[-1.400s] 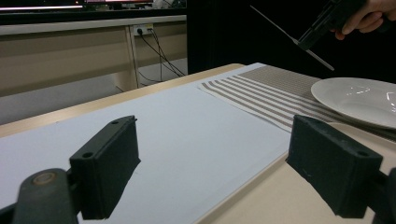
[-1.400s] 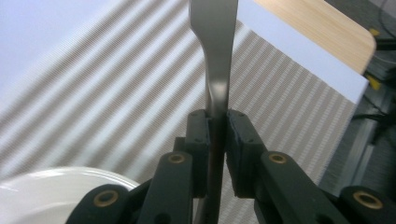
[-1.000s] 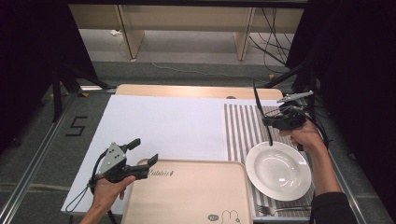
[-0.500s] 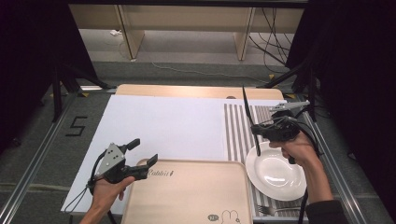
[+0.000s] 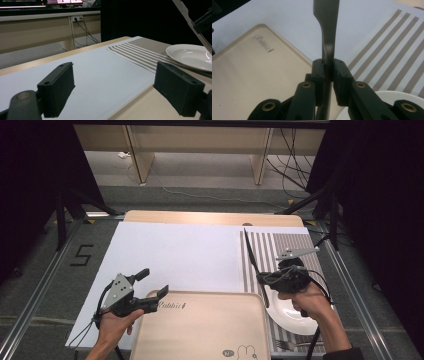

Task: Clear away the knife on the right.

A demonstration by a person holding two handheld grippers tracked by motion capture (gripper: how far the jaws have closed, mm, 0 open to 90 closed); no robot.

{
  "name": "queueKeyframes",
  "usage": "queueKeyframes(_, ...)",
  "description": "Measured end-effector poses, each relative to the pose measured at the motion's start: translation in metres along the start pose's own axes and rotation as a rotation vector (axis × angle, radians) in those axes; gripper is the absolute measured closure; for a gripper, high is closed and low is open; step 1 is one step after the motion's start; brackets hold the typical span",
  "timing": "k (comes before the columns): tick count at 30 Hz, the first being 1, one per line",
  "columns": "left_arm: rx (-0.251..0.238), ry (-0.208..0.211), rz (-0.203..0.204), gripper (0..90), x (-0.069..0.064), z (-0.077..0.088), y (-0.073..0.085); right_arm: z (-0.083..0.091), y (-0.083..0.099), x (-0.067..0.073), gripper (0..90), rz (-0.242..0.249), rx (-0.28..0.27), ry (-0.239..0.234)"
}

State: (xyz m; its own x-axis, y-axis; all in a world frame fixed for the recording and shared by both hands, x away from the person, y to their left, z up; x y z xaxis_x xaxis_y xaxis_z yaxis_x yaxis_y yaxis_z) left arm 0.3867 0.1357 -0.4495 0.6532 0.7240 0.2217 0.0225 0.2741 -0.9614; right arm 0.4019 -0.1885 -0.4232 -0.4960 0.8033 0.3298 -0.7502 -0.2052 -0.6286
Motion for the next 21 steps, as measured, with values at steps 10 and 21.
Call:
queueKeyframes(10,0.000,-0.002,-0.002,15.8,0.000,0.001,0.000,-0.008,0.026,0.022,80.8,0.003,0.038,-0.026)
queueKeyframes(21,-0.001,-0.003,-0.002,15.8,0.000,0.001,0.000,-0.018,0.049,0.042,80.8,0.018,0.063,-0.057)
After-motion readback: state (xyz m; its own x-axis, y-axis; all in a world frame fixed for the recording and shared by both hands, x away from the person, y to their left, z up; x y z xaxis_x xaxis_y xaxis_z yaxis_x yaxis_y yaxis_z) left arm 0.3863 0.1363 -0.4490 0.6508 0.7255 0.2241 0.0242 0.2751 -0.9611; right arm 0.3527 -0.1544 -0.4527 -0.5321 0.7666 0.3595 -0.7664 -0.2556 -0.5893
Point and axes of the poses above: each handheld gripper's, and its own axes: z roughly backward along the jaws, y roughly out of its underside, x roughly to its left, the point moved 9 cm from there along -z, roughly forward along the jaws, and after that the axes turned 15 degrees about -z, right-handed, at the moved point
